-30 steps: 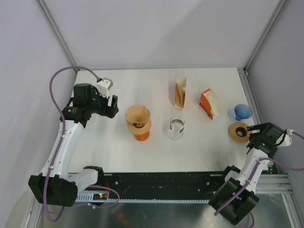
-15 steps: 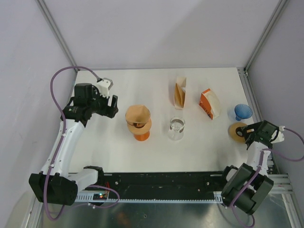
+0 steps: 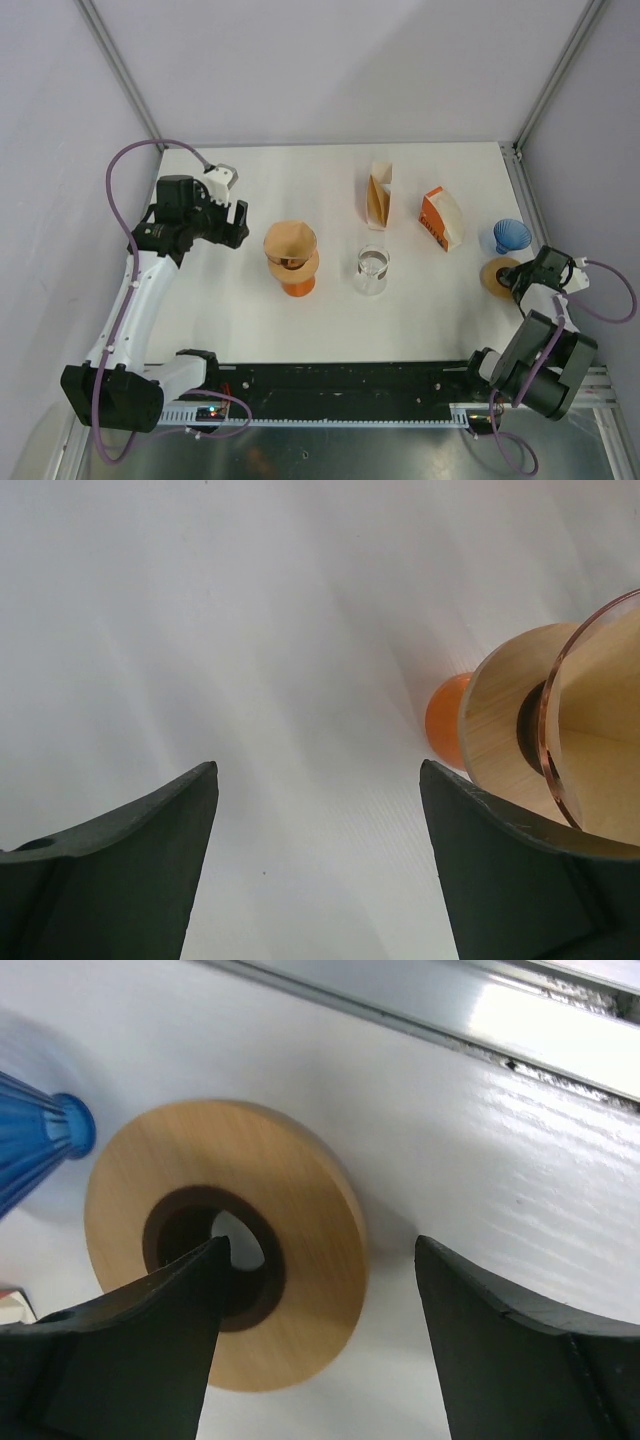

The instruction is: Place the coffee filter in the dripper

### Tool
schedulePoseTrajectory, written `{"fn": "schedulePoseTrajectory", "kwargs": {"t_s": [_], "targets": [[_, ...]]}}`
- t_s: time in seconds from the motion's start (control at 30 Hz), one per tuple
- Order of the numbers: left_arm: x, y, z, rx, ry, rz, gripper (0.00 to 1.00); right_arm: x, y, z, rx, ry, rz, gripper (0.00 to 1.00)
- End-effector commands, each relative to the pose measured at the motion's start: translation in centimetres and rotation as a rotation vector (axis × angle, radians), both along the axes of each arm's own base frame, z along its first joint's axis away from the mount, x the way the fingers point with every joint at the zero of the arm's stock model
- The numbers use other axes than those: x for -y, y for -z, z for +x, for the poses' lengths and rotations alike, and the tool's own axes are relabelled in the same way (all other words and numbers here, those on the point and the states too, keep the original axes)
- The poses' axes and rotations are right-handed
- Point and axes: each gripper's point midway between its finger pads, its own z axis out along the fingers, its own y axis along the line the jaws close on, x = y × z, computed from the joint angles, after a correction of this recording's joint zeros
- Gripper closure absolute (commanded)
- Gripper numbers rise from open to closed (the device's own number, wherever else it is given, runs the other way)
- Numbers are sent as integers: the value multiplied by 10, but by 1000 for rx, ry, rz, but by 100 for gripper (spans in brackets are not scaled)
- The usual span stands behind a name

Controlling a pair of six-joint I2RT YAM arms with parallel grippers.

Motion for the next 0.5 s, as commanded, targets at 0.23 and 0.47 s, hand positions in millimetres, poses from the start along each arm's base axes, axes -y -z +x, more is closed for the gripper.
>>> {"fn": "schedulePoseTrajectory", "kwargs": {"t_s": [0.23, 0.47], "targets": [[1, -13, 0, 61, 28, -3, 14, 14, 11, 10, -31, 2, -44, 29], [1, -14, 3, 59, 27, -2, 14, 17, 1, 16, 17, -17, -29, 29]]}}
